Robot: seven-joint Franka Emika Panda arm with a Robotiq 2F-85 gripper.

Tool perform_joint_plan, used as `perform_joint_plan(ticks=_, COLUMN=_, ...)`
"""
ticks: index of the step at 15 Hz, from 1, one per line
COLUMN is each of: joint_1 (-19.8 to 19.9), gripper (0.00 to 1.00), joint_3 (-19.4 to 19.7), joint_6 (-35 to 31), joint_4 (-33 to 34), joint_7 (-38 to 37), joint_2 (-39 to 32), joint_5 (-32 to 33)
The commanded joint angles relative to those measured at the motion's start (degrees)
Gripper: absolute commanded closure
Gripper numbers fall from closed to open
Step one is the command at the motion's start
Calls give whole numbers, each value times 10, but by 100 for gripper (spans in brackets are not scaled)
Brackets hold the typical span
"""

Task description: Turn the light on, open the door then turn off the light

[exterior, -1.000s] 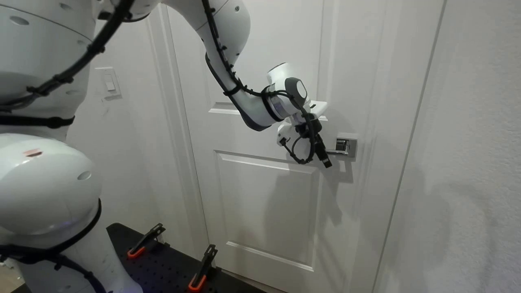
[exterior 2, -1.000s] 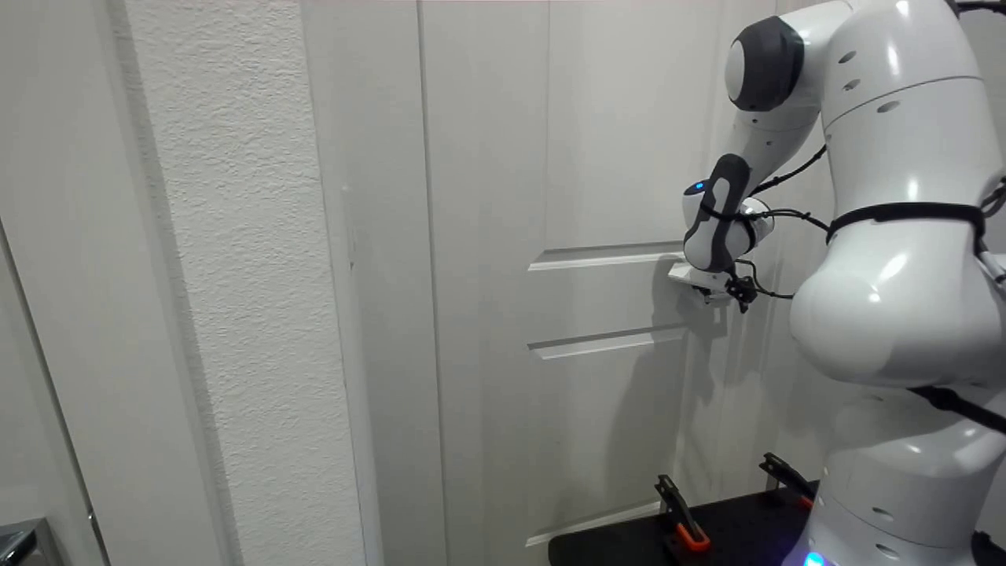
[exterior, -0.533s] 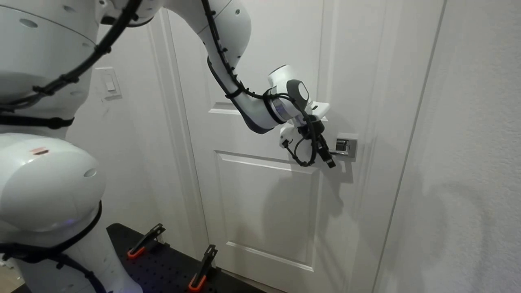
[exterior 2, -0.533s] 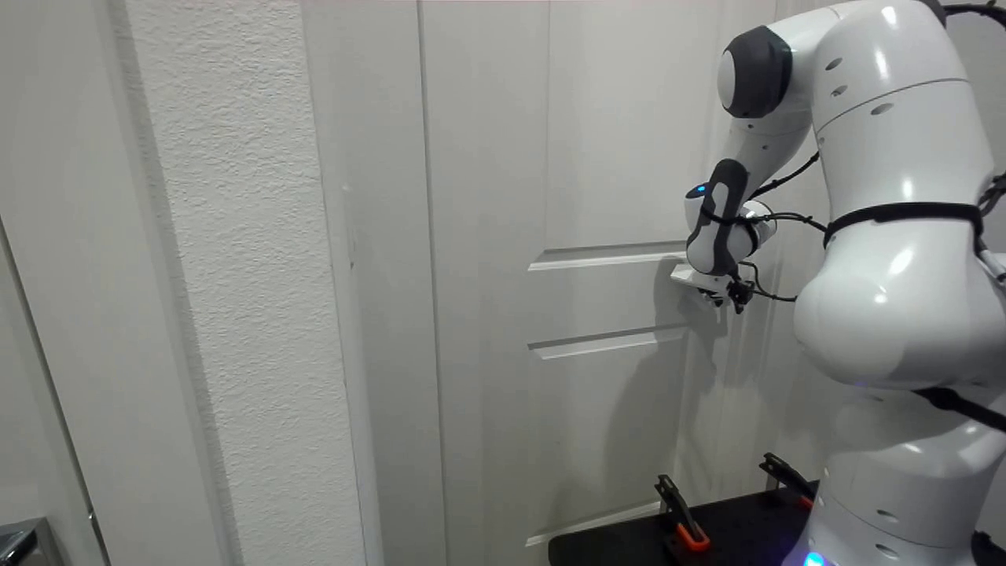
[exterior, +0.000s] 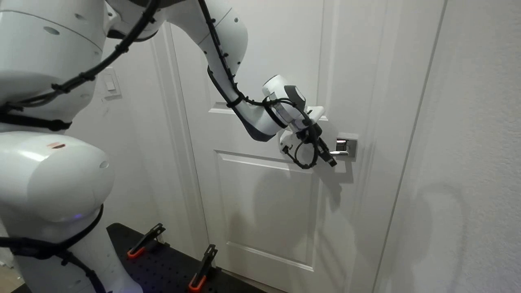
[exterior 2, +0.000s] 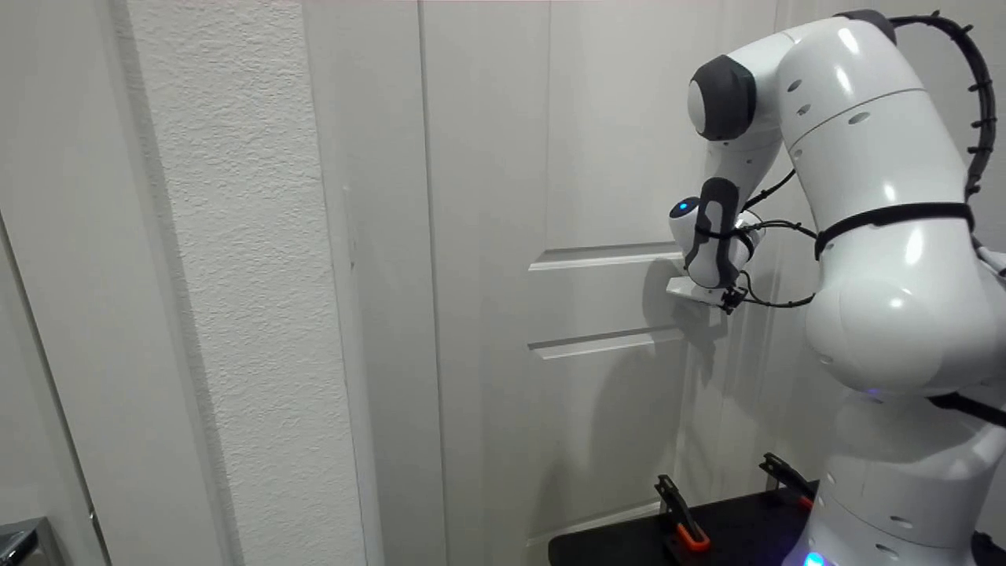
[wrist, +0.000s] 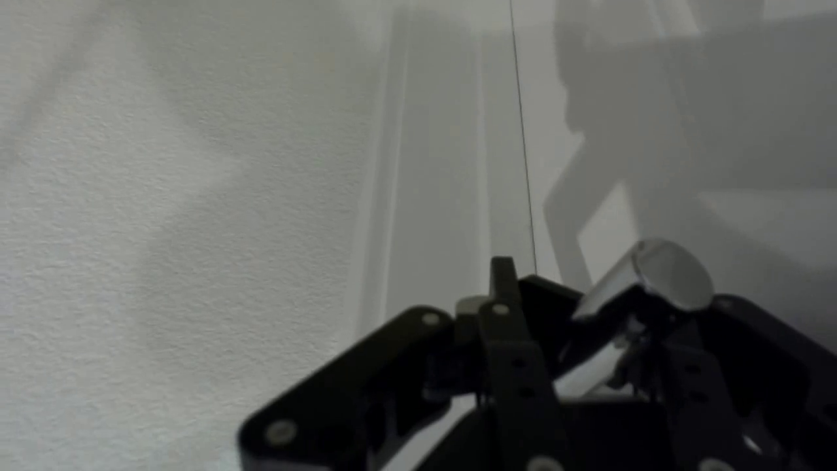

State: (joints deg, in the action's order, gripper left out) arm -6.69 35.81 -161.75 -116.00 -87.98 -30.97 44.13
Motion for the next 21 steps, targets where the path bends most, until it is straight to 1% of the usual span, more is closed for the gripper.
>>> perform_joint_plan(ticks=1, joint_1=-46, gripper=99, joint_3=59, joint_6=25, joint_4=12, joint_7=-75, joint_2=-39, joint_5=82)
perform_joint_plan(ticks=2, joint_1=-58, gripper=99, joint_3=70, joint_6=32, joint_4=14, joint_7=-98, joint_2=-48, joint_5=110)
perform_joint_plan(ticks=4, joint_1=-69, gripper=99, joint_3=76, joint_6=54, joint_4=20, joint_7=-139, joint_2=-61, joint_5=165)
perform_joint_plan(ticks=5, joint_1=-72, gripper=99, joint_3=74, joint_6=69, joint_4=22, joint_7=-161, joint_2=-65, joint_5=195)
perform_joint_plan(ticks=8, joint_1=-62, gripper=99, joint_3=48, joint_6=124, joint_4=33, joint_7=-242, joint_2=-73, joint_5=303)
perform_joint_plan(ticks=11, joint_1=-29, gripper=99, joint_3=-6, joint_6=195, joint_4=32, joint_7=-310, joint_2=-67, joint_5=418)
perform_joint_plan(ticks=15, joint_1=45, gripper=99, joint_3=-104, joint_6=305, joint_4=26, joint_7=-366, joint_2=-59, joint_5=553)
perform_joint_plan(ticks=18, joint_1=96, gripper=99, joint_3=-166, joint_6=370, joint_4=21, joint_7=-385, joint_2=-62, joint_5=614)
perform_joint_plan(ticks=21, joint_1=135, gripper=99, joint_3=-209, joint_6=401, joint_4=20, joint_7=-425, joint_2=-62, joint_5=651)
